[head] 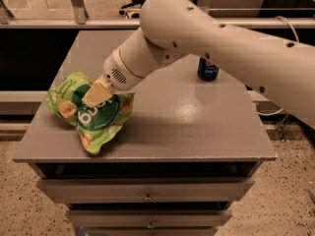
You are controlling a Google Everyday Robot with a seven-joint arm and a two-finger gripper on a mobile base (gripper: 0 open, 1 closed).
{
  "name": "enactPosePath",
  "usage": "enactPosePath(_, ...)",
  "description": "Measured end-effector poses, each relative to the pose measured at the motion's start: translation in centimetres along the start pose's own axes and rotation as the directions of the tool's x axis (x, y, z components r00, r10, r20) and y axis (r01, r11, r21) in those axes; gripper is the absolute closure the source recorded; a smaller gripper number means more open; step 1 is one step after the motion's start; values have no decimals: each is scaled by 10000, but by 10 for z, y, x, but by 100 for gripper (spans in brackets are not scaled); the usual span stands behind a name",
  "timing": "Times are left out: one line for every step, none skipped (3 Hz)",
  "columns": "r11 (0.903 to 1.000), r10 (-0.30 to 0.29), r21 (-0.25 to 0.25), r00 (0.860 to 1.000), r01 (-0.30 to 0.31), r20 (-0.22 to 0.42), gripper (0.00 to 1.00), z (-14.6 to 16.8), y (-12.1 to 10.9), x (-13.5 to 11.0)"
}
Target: Move green rice chip bag near sponge
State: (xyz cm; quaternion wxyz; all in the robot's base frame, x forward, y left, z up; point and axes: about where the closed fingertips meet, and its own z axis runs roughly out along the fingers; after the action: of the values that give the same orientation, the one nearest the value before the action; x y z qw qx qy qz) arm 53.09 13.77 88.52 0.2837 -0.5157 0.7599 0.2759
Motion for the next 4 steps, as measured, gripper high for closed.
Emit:
enactPosePath(9892,-34,1467,9990,-33,454,100,-66,-44,-16)
enactPosePath(9892,-35,1467,9990,-32,454,100,-66,-43,-16)
enactPosePath(9881,-400,1516,9959,274,806,100,-62,-52,-31)
enactPosePath(9788,-476,2033,9924,237,1132,100,-58,-91,-47)
